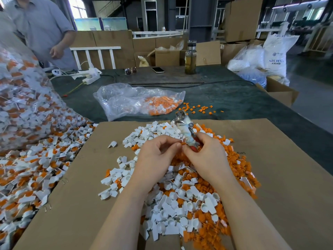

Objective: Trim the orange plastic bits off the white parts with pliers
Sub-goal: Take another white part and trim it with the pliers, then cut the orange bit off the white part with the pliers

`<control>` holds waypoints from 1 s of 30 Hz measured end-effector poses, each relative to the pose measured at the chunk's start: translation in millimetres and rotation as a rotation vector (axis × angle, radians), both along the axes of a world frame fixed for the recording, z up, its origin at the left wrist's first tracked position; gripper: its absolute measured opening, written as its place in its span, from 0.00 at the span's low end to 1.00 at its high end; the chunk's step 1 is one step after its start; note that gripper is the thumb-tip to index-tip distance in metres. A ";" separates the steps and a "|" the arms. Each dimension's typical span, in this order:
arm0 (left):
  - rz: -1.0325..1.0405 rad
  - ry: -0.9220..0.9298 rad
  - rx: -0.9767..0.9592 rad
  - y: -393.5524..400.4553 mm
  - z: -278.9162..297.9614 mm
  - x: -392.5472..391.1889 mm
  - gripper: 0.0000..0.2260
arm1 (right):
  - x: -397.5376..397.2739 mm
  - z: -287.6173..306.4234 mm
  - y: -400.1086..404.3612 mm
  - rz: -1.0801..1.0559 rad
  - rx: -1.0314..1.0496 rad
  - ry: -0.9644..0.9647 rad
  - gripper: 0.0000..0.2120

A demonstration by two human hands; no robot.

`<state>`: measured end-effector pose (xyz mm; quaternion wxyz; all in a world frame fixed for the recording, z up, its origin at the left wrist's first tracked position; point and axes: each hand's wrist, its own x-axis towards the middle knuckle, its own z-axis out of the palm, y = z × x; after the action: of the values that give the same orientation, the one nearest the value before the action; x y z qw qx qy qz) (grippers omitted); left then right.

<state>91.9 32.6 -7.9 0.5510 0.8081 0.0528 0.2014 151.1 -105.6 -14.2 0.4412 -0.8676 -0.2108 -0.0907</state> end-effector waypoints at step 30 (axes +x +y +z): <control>0.264 0.172 0.085 13.0 -8.6 4.5 0.09 | 4.4 -1.8 2.1 -0.108 0.174 0.045 0.03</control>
<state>96.4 45.6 -16.5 0.4785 0.8309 0.1972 0.2040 155.5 -103.5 -16.1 0.5138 -0.8379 -0.1454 -0.1129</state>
